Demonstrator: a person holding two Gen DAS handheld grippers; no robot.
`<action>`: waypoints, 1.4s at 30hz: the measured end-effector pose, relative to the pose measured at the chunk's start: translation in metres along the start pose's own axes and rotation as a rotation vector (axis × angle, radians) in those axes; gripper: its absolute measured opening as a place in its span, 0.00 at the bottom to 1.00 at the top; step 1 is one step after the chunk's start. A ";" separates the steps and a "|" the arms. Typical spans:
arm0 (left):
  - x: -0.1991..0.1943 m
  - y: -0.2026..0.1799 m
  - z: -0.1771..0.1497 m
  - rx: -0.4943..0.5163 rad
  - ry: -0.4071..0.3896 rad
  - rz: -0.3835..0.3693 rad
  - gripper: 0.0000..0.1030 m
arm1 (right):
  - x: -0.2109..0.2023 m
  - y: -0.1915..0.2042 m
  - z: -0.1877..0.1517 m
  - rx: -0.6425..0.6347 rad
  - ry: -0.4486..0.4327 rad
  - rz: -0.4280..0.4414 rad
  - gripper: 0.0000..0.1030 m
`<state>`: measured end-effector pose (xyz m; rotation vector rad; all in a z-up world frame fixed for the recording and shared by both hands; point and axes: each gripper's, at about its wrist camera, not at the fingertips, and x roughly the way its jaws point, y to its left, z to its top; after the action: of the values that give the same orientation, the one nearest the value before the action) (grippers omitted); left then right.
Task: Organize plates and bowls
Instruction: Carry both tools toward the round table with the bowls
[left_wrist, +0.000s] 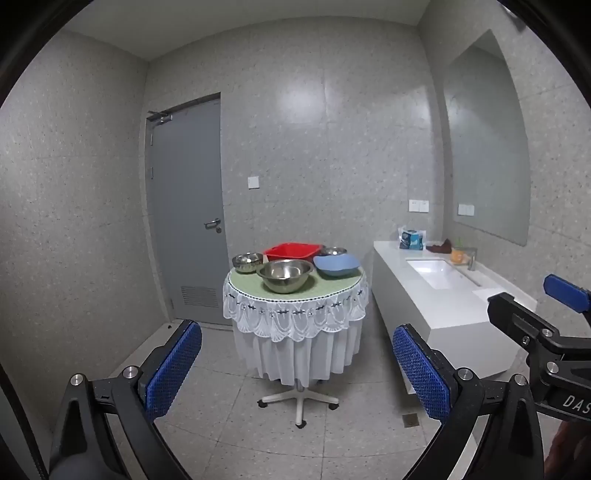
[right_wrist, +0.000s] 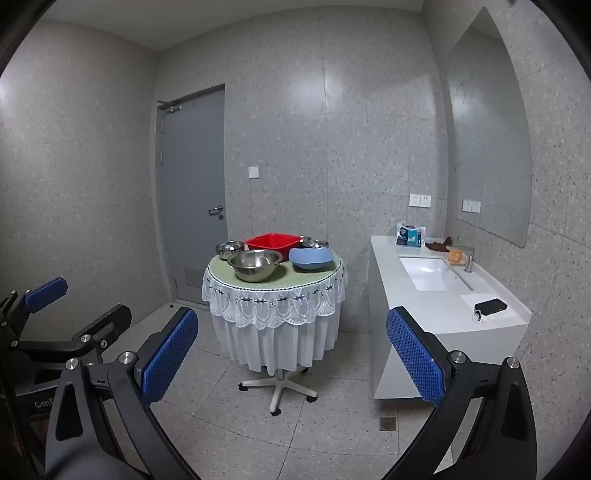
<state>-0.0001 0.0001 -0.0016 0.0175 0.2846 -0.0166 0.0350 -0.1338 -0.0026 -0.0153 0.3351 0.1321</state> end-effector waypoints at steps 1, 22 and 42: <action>0.000 0.000 -0.001 -0.003 0.004 -0.001 0.99 | -0.001 0.000 0.000 0.002 -0.003 -0.002 1.00; -0.016 0.001 -0.005 0.015 -0.023 0.003 0.99 | -0.028 0.011 0.002 -0.002 -0.025 -0.028 1.00; -0.026 0.007 0.000 -0.009 -0.035 0.000 0.99 | -0.032 0.013 0.004 0.001 0.000 -0.042 1.00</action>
<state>-0.0246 0.0079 0.0061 0.0083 0.2499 -0.0153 0.0047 -0.1250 0.0114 -0.0215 0.3349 0.0906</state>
